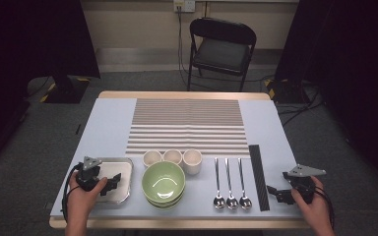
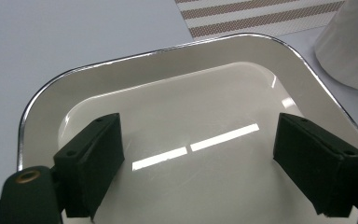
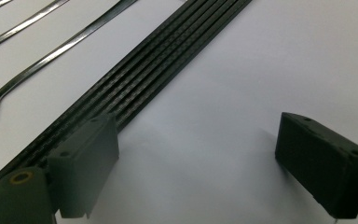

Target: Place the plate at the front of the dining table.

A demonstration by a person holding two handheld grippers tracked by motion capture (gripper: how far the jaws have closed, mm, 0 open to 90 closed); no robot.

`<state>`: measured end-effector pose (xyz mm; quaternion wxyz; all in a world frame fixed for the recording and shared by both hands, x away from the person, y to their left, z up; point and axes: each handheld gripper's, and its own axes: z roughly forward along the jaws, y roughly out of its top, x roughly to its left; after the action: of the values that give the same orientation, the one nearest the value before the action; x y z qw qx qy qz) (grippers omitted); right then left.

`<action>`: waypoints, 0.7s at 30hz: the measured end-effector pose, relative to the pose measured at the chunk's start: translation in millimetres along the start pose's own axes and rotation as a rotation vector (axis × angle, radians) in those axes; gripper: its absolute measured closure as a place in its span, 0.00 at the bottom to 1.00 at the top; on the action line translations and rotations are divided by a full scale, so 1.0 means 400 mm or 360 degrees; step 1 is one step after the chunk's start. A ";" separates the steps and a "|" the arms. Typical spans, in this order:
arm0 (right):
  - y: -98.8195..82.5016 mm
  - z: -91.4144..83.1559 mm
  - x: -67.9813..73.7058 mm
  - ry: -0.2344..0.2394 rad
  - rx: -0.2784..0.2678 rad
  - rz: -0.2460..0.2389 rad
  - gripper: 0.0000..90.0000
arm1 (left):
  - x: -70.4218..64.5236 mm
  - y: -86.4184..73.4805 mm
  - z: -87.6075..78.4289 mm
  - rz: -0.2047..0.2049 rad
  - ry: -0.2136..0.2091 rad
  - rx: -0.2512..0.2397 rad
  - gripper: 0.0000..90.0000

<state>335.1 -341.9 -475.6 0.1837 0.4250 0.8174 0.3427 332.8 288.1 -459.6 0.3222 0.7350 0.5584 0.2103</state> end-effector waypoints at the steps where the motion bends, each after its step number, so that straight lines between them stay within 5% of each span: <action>1: 0.000 0.001 0.000 0.0003 -0.0004 0.0002 0.14 | 0.002 0.000 -0.004 -0.0004 0.0011 0.0018 0.18; 21: 0.000 0.000 0.000 0.0000 -0.0001 0.0002 0.14 | 0.000 0.015 -0.038 -0.0032 -0.0003 0.0077 0.18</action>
<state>335.2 -342.0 -475.7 0.1837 0.4254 0.8171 0.3431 326.7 290.6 -444.8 0.3068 0.7372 0.5703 0.1928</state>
